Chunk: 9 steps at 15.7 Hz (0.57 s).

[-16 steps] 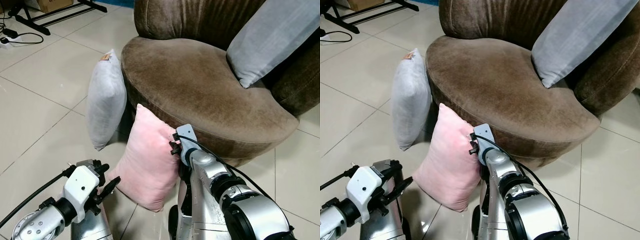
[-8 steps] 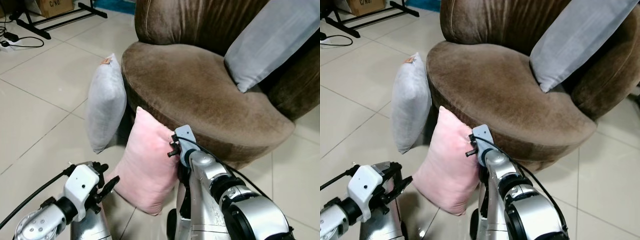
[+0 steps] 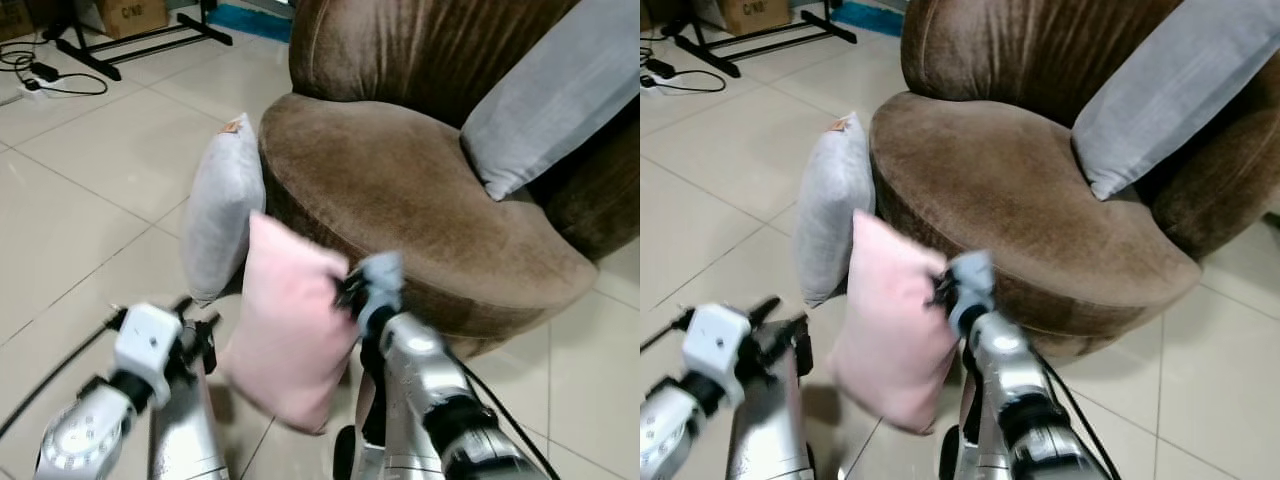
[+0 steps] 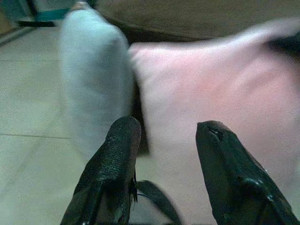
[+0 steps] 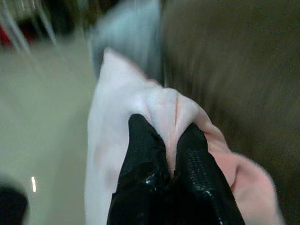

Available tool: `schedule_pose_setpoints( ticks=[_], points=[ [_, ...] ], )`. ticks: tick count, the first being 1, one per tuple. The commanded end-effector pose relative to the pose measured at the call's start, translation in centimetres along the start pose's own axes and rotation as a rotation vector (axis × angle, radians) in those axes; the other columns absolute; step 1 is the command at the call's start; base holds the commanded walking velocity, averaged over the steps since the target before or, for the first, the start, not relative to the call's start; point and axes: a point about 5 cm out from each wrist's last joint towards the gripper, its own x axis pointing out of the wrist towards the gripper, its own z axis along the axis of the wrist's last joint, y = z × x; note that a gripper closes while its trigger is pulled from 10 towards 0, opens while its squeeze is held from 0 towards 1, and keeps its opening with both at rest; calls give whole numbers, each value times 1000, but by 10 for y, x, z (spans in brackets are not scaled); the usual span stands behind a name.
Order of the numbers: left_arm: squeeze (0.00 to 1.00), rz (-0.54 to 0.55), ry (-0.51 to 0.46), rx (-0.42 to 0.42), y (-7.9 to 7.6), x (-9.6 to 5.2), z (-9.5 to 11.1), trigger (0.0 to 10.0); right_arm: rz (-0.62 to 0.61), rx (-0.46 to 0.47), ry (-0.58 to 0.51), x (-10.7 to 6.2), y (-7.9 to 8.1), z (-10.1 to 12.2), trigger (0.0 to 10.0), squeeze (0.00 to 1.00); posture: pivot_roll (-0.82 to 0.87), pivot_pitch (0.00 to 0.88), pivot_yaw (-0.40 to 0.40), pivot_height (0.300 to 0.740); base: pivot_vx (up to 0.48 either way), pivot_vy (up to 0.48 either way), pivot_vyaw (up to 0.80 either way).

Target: Move the pillow to the sofa from floor

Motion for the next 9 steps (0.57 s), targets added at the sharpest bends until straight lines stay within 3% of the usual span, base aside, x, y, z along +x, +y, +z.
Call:
schedule_pose_setpoints(
  ticks=[1,2,4,5,6,7,8,9],
  points=[
    [0,17,-14,2,-2,6,0,10000,-6,0,-172,-1,-6,43,10000,0,106,0,-119,375,0,0,0],
    [0,48,-49,5,-2,14,6,10000,-16,-63,-275,-9,-8,74,10000,0,98,0,-112,375,0,0,0],
    [0,76,-90,-5,0,23,13,10000,-43,-94,-446,-18,-12,124,10000,0,97,0,-113,390,0,0,0],
    [0,95,-114,-20,1,27,18,10000,-68,-132,-538,-24,-19,160,10000,0,95,0,-107,400,0,0,0],
    [0,95,-114,-20,1,27,18,10000,-68,-132,-538,-24,-19,160,10000,0,95,0,-107,400,0,0,0],
    [0,97,-124,-20,0,28,19,10000,-88,-144,-606,-30,-25,186,10000,0,93,0,-105,405,0,0,0],
    [0,104,-142,-24,2,32,22,10000,-118,-163,-717,-41,-34,232,10000,0,89,0,-103,415,0,0,0],
    [0,138,-186,-84,9,38,33,10000,-154,-193,-775,-52,-39,264,10000,0,89,0,-103,425,0,0,0]
  ],
)
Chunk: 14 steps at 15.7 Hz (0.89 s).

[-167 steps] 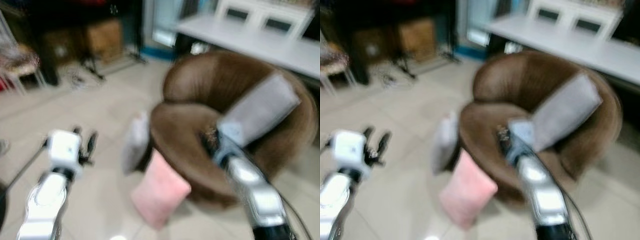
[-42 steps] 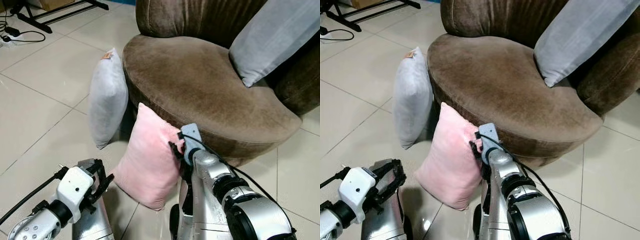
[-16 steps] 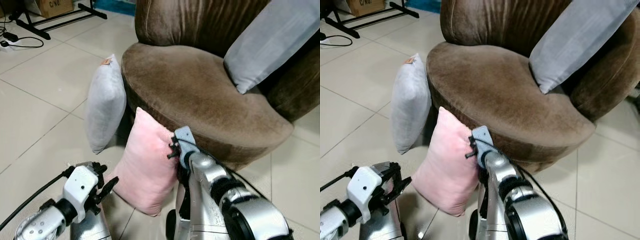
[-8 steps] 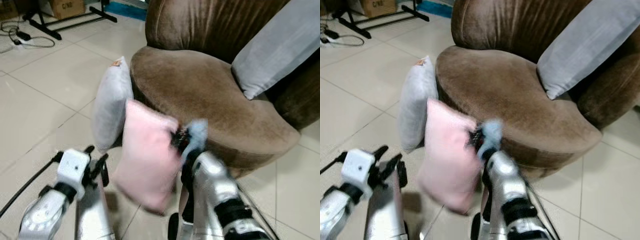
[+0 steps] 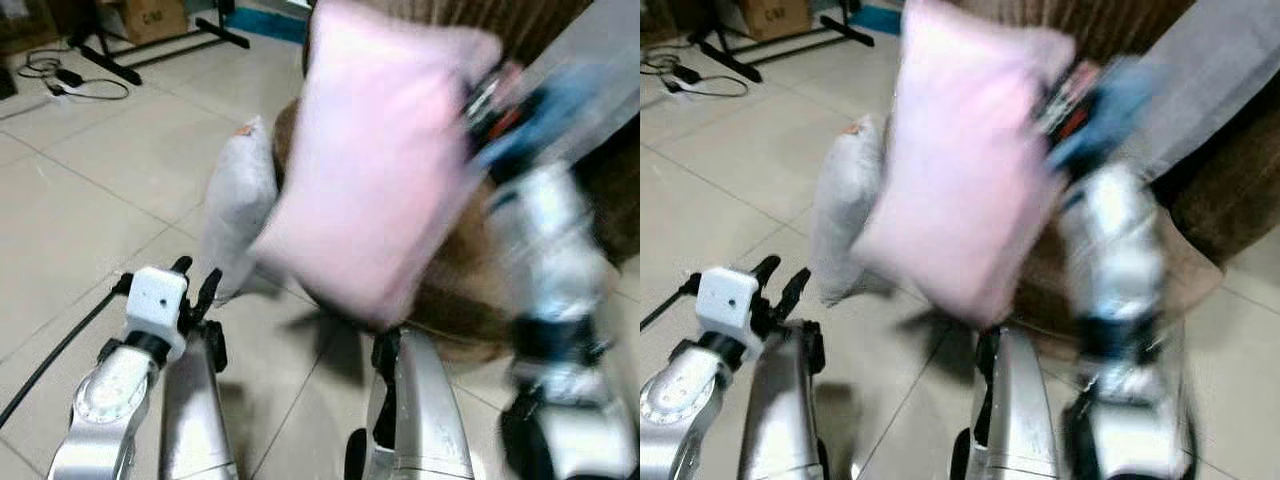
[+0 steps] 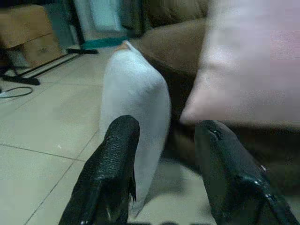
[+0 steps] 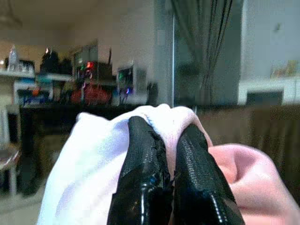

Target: Move the pillow to the sofa from floor

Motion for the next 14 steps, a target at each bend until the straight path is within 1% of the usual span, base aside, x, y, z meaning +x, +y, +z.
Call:
schedule_pose_setpoints(
  ticks=[1,2,3,4,5,6,7,8,9,11,12,14],
  points=[
    [0,17,-70,-12,6,11,20,10000,-67,-64,-85,10,-14,35,10000,0,89,0,-101,435,0,0,0],
    [0,-16,-87,32,5,16,27,10000,-77,-90,-67,15,-17,37,10000,0,85,0,-98,445,0,0,0],
    [0,-28,-89,50,5,18,28,10000,-75,-107,-53,15,-17,35,10000,0,83,0,-96,450,0,0,0],
    [0,-56,-84,83,3,22,28,10000,-44,-139,57,13,-14,11,10000,0,84,0,-91,465,0,0,0],
    [0,-86,-66,128,0,23,23,10000,-36,-158,167,6,-8,-16,10000,0,85,0,-91,475,0,0,0],
    [0,-103,-65,150,-2,24,22,10000,-51,-147,226,-3,-3,-37,10000,0,96,0,-99,485,0,0,0],
    [0,-101,-68,147,-2,25,23,10000,-59,-136,238,-5,-1,-42,10000,0,96,0,-99,490,0,0,0],
    [0,-75,-75,133,1,27,25,10000,-93,-118,288,-12,2,-58,10000,0,100,0,-99,500,0,0,0],
    [0,-75,-72,139,3,30,26,10000,-151,-85,363,-23,5,-79,10000,0,93,0,-92,520,0,0,0],
    [0,-90,-72,153,2,32,26,10000,-181,-51,407,-30,9,-92,10000,0,76,0,-79,540,0,0,0],
    [0,-94,-73,151,1,34,25,10000,-184,-52,441,-36,11,-100,10000,0,71,0,-78,550,0,0,0],
    [0,-113,-65,163,-7,37,21,10000,-216,-63,515,-52,8,-117,10000,0,72,0,-75,575,0,0,0]
  ],
)
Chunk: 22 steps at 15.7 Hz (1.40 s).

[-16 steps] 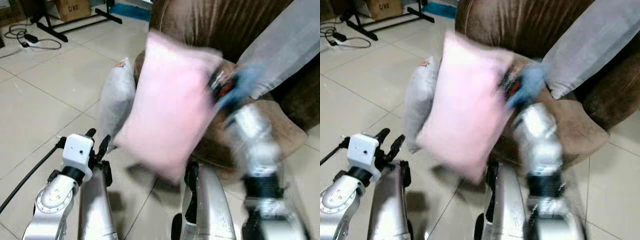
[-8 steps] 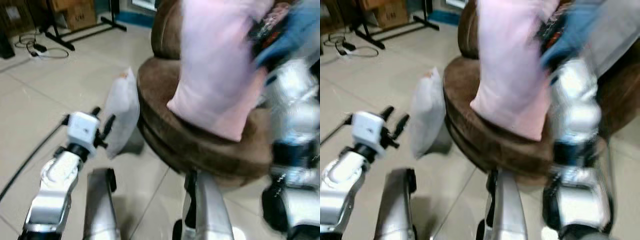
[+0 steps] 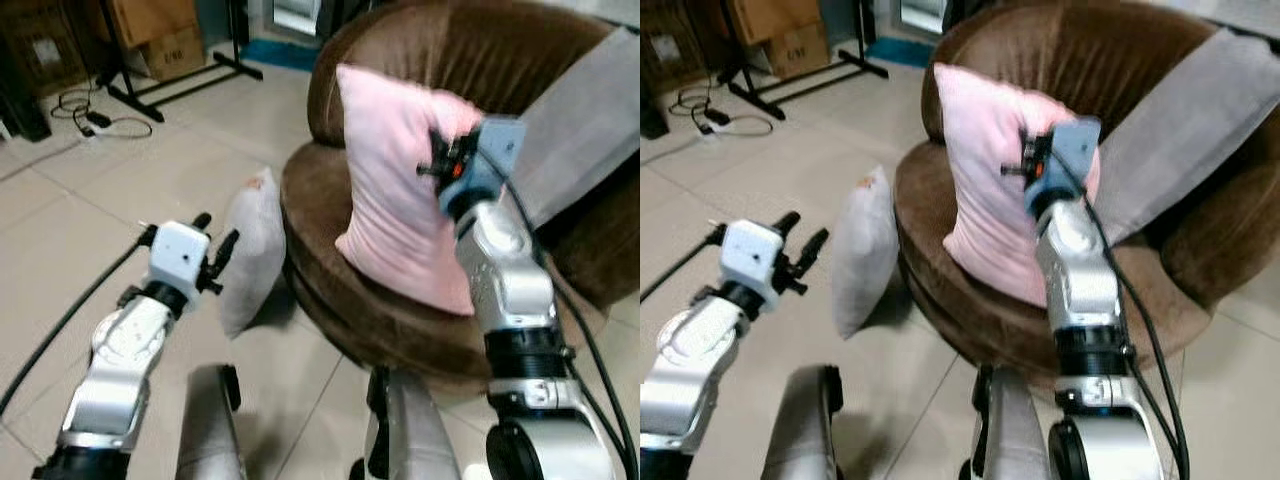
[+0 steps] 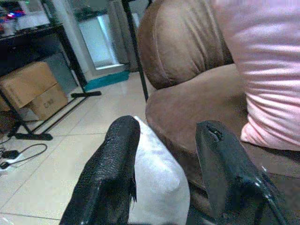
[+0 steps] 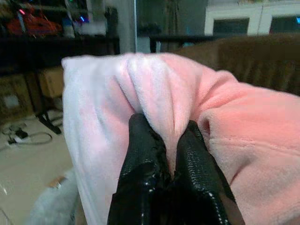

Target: Move the pillow to the sofa from floor

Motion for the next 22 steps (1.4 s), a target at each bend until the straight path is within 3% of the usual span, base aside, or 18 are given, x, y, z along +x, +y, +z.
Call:
schedule_pose_setpoints(
  ticks=[1,3,8,17,22],
  points=[
    [0,-18,-11,14,-5,3,2,10000,-28,3,101,-6,-5,-23,10000,0,65,0,-70,585,0,0,0],
    [0,-11,-12,7,-3,5,2,10000,-27,-10,117,-9,-6,-28,10000,0,63,0,-71,605,0,0,0],
    [0,8,6,15,-1,2,-5,10000,12,-69,268,-28,-6,-68,10000,0,68,0,-83,650,0,0,0],
    [0,8,9,19,-2,3,-7,10000,-1,-68,287,-33,-11,-69,10000,0,52,0,-67,735,0,0,0],
    [0,5,14,18,-5,2,-8,10000,-9,-80,303,-38,-17,-71,10000,0,50,0,-74,740,0,0,0]
  ],
)
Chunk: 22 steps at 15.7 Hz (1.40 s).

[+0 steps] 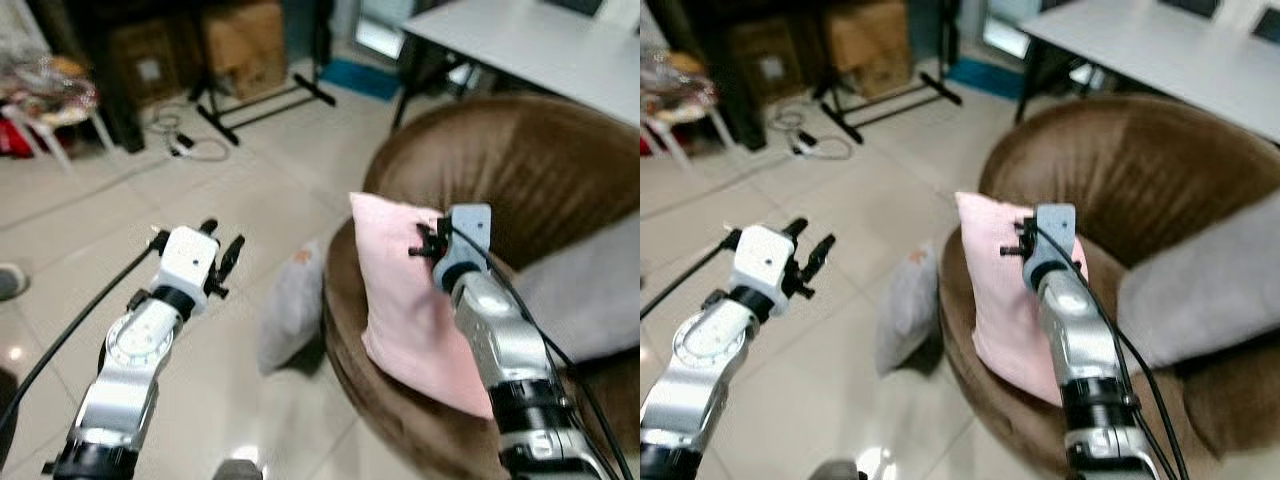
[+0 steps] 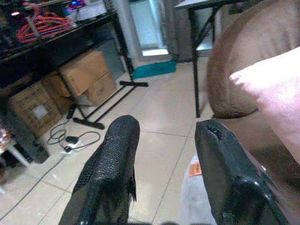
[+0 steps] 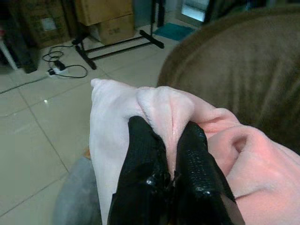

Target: Move the pillow to the sofa from floor

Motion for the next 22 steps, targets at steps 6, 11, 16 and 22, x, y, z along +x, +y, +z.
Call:
schedule_pose_setpoints(
  ticks=[6,11,16,22],
  points=[
    [0,29,13,15,-1,-10,-4,10000,7,26,-43,-7,2,8,10000,0,59,0,-77,740,0,0,0],
    [0,59,-8,-4,2,-15,-1,10000,33,71,-87,-11,6,15,10000,0,61,0,-69,740,0,0,0],
    [0,108,-9,-7,9,-20,0,10000,172,147,-158,-19,35,21,10000,0,69,0,-73,740,0,0,0],
    [0,103,-10,-8,8,-22,1,10000,185,151,-164,-20,37,22,10000,0,77,0,-79,740,287,0,0]
  ],
)
